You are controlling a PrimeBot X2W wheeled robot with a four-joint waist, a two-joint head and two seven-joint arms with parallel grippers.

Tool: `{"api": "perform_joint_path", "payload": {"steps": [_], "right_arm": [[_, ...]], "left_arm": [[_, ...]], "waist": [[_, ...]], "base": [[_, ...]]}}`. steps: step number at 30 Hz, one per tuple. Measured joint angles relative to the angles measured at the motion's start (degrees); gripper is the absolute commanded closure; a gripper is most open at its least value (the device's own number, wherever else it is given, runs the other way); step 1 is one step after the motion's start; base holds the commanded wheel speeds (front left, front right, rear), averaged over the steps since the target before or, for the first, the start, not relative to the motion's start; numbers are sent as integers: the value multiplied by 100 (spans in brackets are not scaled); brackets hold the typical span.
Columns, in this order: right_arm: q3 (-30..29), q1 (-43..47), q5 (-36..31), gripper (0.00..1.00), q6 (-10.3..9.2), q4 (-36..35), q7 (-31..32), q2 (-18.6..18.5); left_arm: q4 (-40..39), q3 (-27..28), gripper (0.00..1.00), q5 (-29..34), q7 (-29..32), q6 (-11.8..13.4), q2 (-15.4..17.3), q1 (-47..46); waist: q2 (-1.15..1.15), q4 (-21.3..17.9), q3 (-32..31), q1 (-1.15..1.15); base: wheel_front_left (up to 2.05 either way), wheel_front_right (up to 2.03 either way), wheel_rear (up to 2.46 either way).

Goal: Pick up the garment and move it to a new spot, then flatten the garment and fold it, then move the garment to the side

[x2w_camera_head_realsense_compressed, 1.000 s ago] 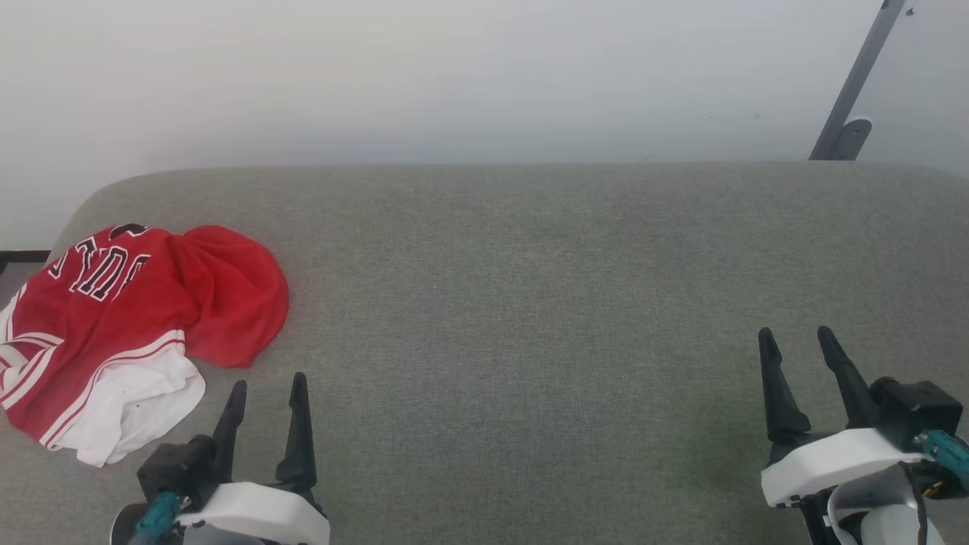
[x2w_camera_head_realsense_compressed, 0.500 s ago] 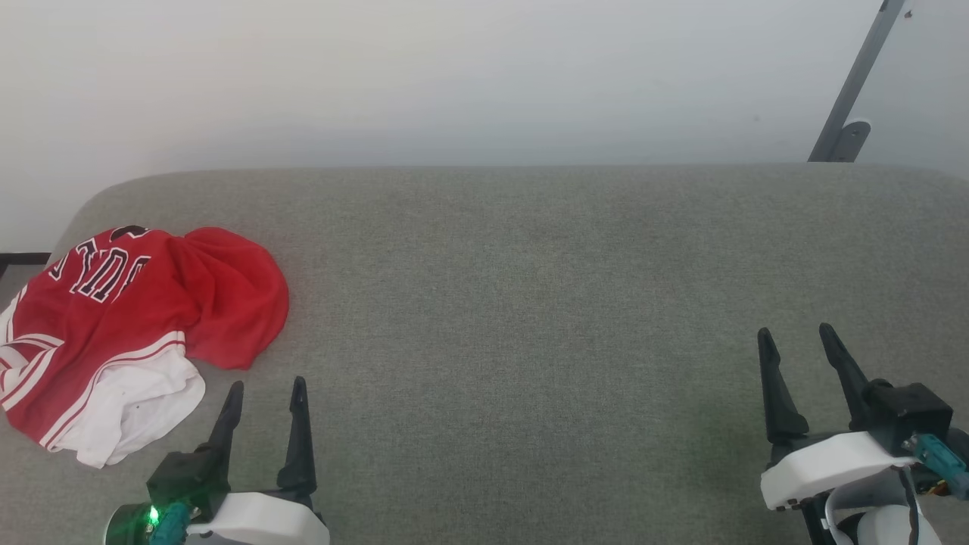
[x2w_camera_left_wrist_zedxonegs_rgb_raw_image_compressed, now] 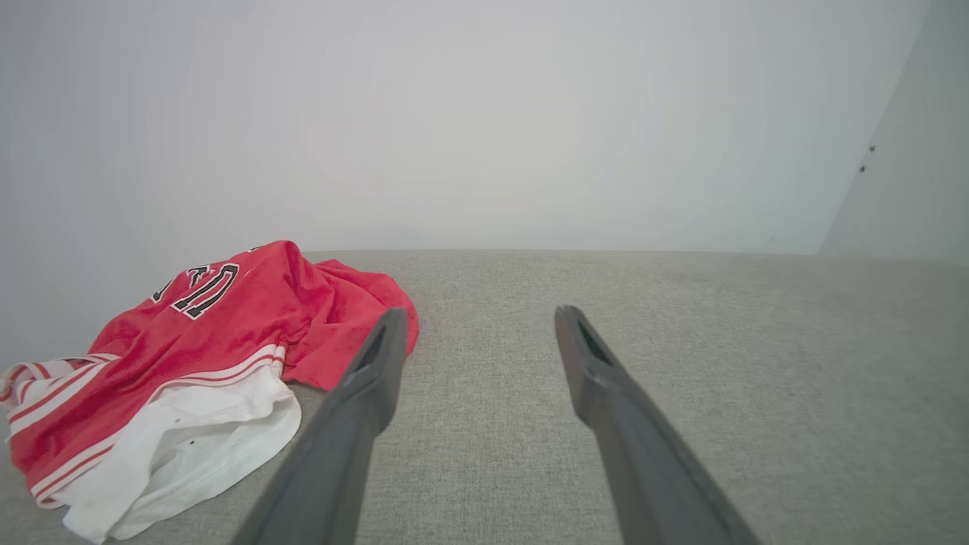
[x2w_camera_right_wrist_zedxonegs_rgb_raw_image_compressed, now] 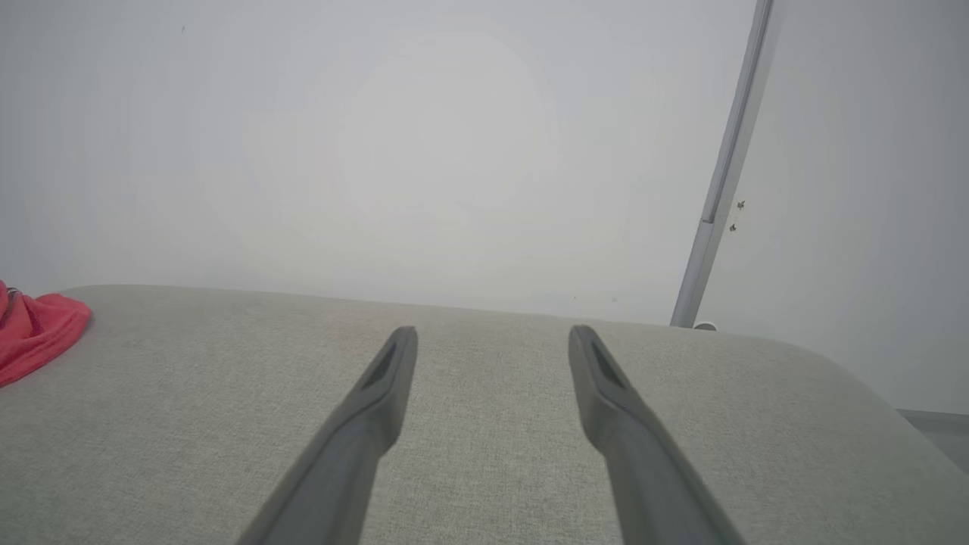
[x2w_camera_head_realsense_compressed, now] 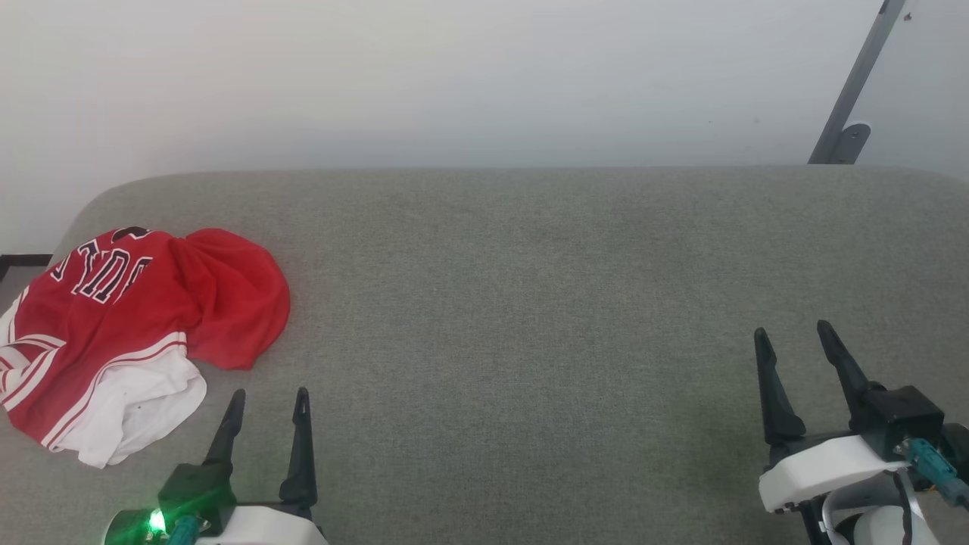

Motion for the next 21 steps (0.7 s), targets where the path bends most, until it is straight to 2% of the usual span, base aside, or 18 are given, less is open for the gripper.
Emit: {"api": "perform_joint_path", "payload": {"steps": [7,21], "right_arm": [[-144,20,-144,0,1,-44,-60,27],[-270,109,-56,0,1,-52,-60,87]], "left_arm": [[52,69,0,238,-57,-60,-40,2],[151,143,0,245,-57,-174,-75,-1]], "waist": [[0,27,-18,0],[0,11,-14,0]], "base": [[0,0,0],[0,0,0]]}}
